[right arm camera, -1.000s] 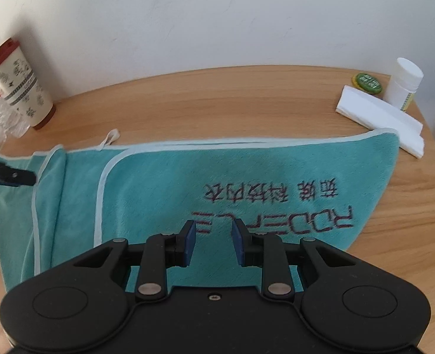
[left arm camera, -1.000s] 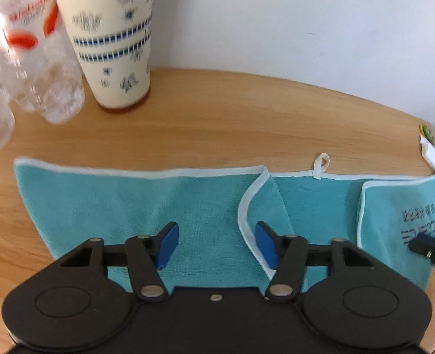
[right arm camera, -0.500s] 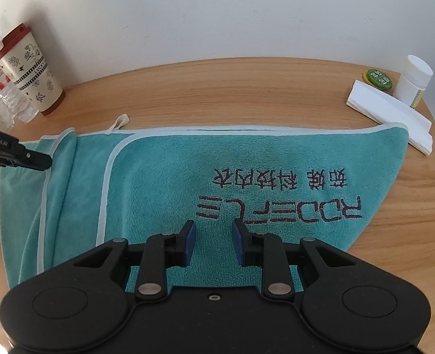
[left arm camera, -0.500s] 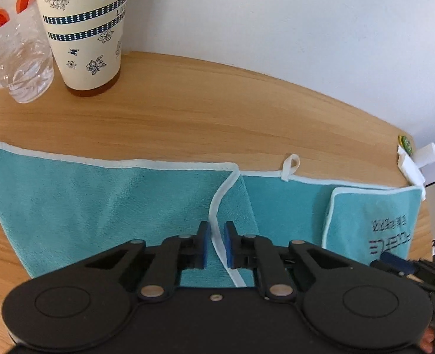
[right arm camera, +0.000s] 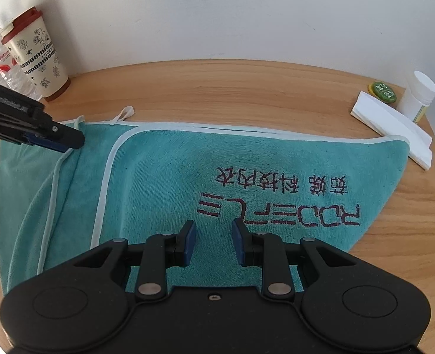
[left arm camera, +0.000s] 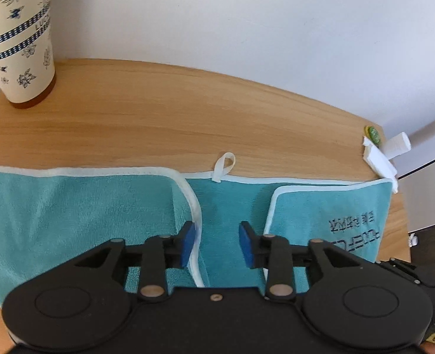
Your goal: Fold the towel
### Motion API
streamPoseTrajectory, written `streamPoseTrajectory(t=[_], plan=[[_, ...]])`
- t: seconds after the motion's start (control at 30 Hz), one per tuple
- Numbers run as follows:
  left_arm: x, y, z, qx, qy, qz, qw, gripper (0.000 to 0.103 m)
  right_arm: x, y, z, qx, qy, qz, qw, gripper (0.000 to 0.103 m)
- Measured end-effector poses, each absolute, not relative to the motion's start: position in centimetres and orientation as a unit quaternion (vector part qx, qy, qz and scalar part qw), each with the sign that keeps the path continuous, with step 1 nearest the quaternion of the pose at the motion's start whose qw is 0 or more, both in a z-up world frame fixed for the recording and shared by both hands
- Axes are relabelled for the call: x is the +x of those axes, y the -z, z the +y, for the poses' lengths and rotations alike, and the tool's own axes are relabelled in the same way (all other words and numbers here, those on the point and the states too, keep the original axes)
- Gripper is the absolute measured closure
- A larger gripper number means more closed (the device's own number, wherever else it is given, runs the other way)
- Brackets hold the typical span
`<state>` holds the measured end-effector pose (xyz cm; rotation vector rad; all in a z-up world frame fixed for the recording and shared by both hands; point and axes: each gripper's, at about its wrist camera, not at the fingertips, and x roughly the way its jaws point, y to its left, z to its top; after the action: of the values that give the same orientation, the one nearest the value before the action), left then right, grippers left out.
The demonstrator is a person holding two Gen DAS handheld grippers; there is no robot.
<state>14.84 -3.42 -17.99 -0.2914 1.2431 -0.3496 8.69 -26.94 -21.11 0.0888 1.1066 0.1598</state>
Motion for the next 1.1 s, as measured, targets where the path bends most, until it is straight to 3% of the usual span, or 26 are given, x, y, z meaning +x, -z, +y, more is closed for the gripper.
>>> streamPoseTrajectory(t=[0.47, 0.63, 0.77, 1.1], plan=[[16.2, 19.2, -5.8, -0.131, 0.191, 0.579, 0.782, 0.052, 7.8, 21.1, -26.7, 0.039, -0.087, 0.529, 0.843, 0.073], [15.1, 17.2, -4.2, -0.135, 0.181, 0.551, 0.804, 0.052, 7.6, 20.8, -27.1, 0.040, -0.086, 0.525, 0.846, 0.073], [13.7, 15.6, -1.3, -0.139, 0.146, 0.525, 0.827, 0.038, 7.4, 20.4, -27.0, 0.027, -0.086, 0.520, 0.849, 0.073], [13.6, 19.1, -2.5, -0.061, 0.075, 0.553, 0.828, 0.038, 7.0, 21.0, -27.1, 0.027, -0.080, 0.533, 0.842, 0.072]])
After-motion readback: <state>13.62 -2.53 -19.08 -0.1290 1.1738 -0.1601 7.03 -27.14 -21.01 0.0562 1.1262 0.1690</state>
